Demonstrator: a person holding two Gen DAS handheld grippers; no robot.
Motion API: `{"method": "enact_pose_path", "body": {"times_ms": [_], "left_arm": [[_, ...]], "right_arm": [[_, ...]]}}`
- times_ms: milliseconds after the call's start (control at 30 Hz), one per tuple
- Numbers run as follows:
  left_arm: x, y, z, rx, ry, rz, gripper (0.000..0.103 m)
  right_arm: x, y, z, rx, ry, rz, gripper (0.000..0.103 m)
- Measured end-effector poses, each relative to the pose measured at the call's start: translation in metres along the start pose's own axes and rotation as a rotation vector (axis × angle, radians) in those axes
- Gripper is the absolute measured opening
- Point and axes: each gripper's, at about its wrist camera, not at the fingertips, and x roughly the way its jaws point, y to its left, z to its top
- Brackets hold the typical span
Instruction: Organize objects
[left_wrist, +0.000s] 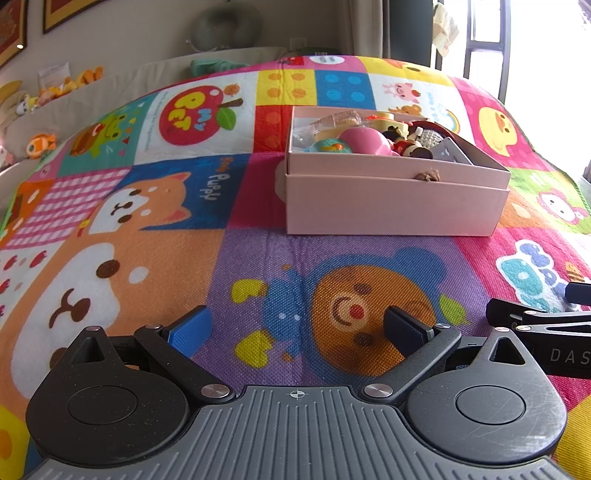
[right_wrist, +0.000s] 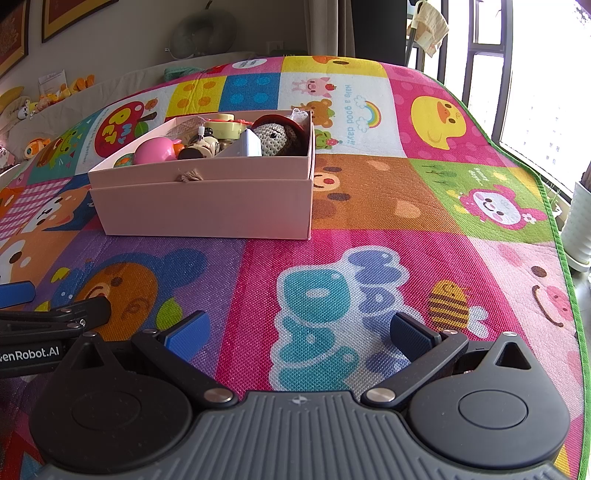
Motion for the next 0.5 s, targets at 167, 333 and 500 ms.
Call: {"method": "enact_pose_path", "body": {"times_ms": [167,333,500], "left_arm": [[-0.0003,-0.0002,-0.0001,0.001,0.000,0.001,0.102],[0.0003,0.0005,0.0001,0.000,0.000,0.004,0.102],[0.0012,0.0051,-0.0004,-0.009,-0.002,-0.004,0.102]], "right_arm": [[0.0000,0.0000,0.0000,0.000,0.000,0.000,0.103],[0.0000,0.0000,0.0000,0.000,0.000,0.000,0.103],[0.0000,0.0002,0.0000,0.000,0.000,0.000,0.103]]}}
